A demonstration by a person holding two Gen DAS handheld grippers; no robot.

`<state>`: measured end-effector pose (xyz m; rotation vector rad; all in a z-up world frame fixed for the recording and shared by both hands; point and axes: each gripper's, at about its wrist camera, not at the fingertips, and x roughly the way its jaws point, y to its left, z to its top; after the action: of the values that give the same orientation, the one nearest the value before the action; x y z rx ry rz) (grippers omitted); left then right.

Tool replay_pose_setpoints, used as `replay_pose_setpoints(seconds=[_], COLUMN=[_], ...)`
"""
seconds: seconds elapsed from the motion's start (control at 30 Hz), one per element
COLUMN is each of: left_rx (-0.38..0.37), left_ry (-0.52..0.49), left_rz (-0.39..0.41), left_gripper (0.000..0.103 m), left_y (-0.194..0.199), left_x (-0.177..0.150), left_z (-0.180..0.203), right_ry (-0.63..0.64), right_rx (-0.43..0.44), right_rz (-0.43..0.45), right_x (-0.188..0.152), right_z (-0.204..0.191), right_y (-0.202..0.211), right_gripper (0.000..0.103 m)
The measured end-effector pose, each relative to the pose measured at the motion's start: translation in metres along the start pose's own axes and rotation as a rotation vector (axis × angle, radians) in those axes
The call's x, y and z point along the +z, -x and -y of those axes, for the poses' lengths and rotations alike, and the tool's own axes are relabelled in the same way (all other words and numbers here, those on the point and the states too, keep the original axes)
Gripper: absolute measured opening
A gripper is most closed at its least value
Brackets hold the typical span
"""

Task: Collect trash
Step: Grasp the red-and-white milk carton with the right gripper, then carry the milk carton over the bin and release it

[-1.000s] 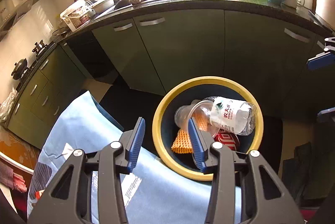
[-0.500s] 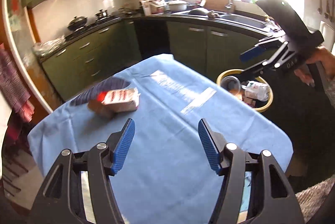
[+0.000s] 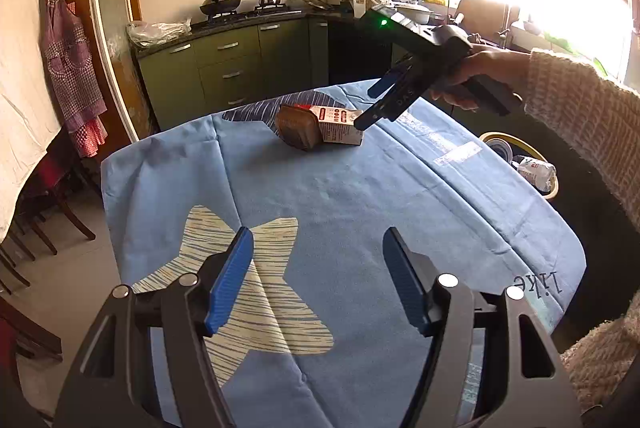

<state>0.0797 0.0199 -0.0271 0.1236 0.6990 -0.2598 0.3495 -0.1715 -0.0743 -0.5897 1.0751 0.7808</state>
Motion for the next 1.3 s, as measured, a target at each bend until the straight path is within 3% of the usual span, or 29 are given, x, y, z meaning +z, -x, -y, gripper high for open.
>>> replay_pose_setpoints(seconds=[0.1, 0.63, 0.7, 0.83, 0.9, 0.97, 1.13, 1.3], left_rx=[-0.015, -0.041, -0.04, -0.044, -0.045, -0.045, -0.051, -0.079], left_ry=[0.006, 0.035, 0.032, 0.032, 0.033, 0.036, 0.042, 0.028], left_rz=[0.0, -0.034, -0.037, -0.032, -0.029, -0.026, -0.032, -0.023], left_gripper=[0.065, 0.065, 0.065, 0.065, 0.066, 0.066, 0.067, 0.067], left_y=[-0.003, -0.015, -0.016, -0.014, -0.013, -0.012, -0.013, -0.012], left_x=[-0.001, -0.005, -0.005, -0.004, -0.004, -0.004, -0.005, -0.004], left_z=[0.0, -0.001, 0.0, 0.001, 0.001, 0.001, 0.001, 0.011], right_ry=[0.018, -0.003, -0.005, -0.012, -0.037, -0.065, -0.122, -0.231], right_rx=[0.021, -0.013, 0.001, 0.021, 0.035, 0.034, 0.0, -0.08], right_rz=[-0.032, -0.013, -0.016, -0.03, -0.027, -0.022, 0.009, 0.041], right_x=[0.006, 0.01, 0.009, 0.007, 0.006, 0.004, -0.019, -0.083], right_z=[0.002, 0.02, 0.021, 0.02, 0.022, 0.024, 0.032, 0.053], right_y=[-0.016, -0.032, -0.033, -0.04, -0.042, -0.041, -0.017, 0.04], right_gripper=[0.08, 0.079, 0.071, 0.064, 0.054, 0.054, 0.054, 0.054])
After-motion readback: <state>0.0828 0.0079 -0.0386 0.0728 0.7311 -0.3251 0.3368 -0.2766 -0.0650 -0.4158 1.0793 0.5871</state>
